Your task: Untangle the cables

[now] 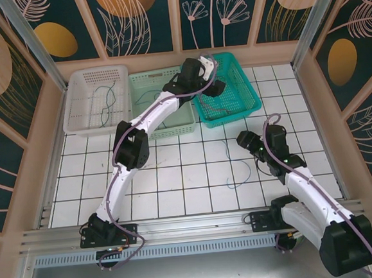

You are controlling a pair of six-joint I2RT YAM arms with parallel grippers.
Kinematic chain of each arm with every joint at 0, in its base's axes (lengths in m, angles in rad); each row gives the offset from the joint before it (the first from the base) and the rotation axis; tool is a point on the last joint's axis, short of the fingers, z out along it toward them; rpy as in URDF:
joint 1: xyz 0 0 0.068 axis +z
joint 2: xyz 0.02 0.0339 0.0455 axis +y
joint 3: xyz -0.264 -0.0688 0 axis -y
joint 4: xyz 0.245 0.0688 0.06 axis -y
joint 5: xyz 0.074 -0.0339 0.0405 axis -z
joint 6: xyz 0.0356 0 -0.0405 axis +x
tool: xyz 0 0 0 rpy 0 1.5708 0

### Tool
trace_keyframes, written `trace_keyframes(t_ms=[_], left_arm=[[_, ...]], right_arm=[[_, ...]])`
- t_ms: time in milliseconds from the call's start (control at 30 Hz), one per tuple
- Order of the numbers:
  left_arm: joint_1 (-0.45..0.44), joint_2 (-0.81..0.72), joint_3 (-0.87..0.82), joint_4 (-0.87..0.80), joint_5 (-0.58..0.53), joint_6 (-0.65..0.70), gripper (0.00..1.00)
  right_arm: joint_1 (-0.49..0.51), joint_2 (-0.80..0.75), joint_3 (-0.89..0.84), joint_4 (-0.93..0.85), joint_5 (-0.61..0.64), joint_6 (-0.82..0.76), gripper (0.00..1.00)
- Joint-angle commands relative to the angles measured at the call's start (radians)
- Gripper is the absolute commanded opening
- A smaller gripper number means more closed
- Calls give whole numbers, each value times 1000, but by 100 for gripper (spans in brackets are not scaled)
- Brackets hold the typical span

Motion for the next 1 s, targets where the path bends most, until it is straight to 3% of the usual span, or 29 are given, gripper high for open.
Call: trace_keyframes(t_ms=[0, 167, 233, 333, 500, 667, 833, 967], left_arm=[[-2, -45, -29, -12, -12, -29, 98], [-2, -209, -199, 104, -23, -70, 98], [-2, -280, -280, 153, -4, -94, 99], [-4, -403, -461, 240, 87, -124, 98], [-22, -619, -844, 363, 236, -176, 99], [-157, -772, -1150, 405, 227, -200, 98], [-270, -813, -1384, 572, 237, -386, 98], [-368, -790, -1444, 665, 193, -447, 98]], right_arm=[[-7, 18, 56, -76, 31, -64, 70], [28, 93, 69, -101, -5, -89, 64], [77, 125, 80, -111, 40, -90, 64], [123, 171, 106, -129, 105, -89, 65], [112, 170, 109, -93, 130, -75, 68], [54, 152, 114, -51, 130, -85, 69], [24, 156, 148, -49, 130, -111, 69], [5, 139, 152, -36, 130, -113, 69]])
